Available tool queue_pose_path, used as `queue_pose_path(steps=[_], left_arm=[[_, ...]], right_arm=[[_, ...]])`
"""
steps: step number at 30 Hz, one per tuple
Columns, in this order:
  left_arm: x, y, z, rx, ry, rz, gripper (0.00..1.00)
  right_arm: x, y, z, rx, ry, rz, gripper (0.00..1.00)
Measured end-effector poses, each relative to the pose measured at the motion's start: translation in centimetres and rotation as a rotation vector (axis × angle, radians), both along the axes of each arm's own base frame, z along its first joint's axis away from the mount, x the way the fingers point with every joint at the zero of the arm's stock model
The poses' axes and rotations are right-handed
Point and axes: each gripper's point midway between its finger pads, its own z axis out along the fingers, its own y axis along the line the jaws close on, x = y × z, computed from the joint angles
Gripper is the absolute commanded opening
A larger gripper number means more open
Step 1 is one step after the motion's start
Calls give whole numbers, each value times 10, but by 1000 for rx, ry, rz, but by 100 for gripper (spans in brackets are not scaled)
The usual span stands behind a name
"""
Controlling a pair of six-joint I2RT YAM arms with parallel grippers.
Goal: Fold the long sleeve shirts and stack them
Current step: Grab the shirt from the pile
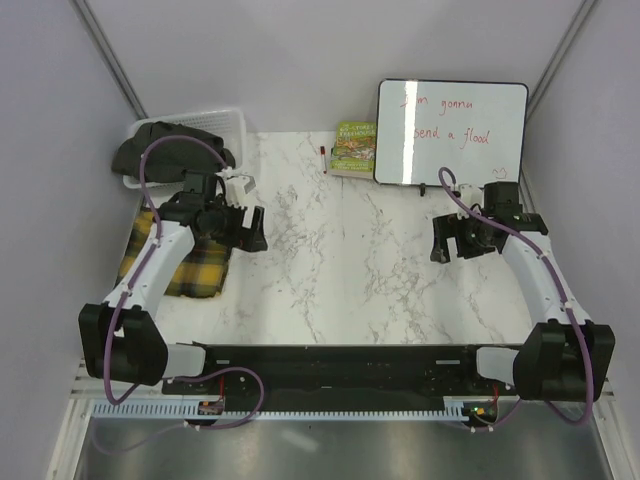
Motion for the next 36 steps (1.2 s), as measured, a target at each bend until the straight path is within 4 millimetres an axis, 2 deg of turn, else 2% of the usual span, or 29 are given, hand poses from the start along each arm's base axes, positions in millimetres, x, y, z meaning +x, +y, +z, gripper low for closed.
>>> queue_pose_path(steps=[2,5,9,12,13,16,19,21,23,26,31,36], left_arm=[[10,2,13,3,-32,33,99],[35,3,48,0,-123,82,99],[88,5,111,-11,-290,158,99],[127,12,145,-12,-371,217,99],[140,16,153,-7,-390,239,99],[201,43,182,22,-473,324,99],[247,82,190,50,-526,395,99],[273,116,182,86,-542,456,99],[291,144,165,126,-539,498,99],[312,181,119,198,-499,535,99],[339,200,30,317,-413,520,99],[348,208,-42,415,-332,490,99]], right_arm=[[4,0,-1,-4,-2,-5,98],[11,0,-5,-4,5,-11,98],[18,1,-6,1,4,-19,98],[24,2,0,4,-17,-22,98],[26,2,2,5,-25,-24,98],[30,2,4,7,-35,-26,98],[31,2,1,8,-26,-27,98],[31,2,0,7,-20,-27,98],[31,3,-1,9,-17,-28,98],[31,3,-1,10,-16,-30,98],[31,2,-2,9,-11,-34,98],[32,1,-4,2,-7,-38,98]])
